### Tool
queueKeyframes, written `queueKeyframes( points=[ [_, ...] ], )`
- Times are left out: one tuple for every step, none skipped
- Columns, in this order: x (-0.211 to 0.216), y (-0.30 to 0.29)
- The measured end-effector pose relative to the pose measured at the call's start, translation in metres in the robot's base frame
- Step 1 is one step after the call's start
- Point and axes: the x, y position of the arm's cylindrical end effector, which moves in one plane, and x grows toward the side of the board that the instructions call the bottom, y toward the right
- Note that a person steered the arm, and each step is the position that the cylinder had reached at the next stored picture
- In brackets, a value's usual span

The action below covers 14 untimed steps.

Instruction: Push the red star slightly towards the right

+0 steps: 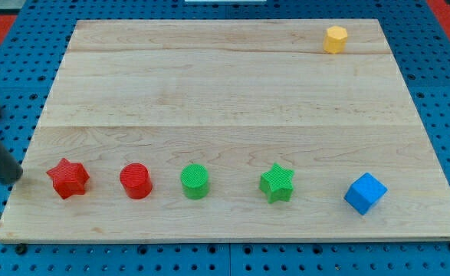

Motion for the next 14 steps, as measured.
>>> queueKeyframes(
  points=[
    [0.013, 0.012],
    [0.011, -0.021],
    [-0.004, -0.011],
    [-0.006, 0.013],
    [-0.006, 0.027],
    [-0.006, 0.047],
    [-0.006, 0.058],
    [0.001, 0.063],
    [0.007, 0.077],
    [0.013, 0.008],
    [0.010, -0.022],
    [-0.006, -0.018],
    [-0.098, 0.071],
    [-0.138, 0.222]
  ],
)
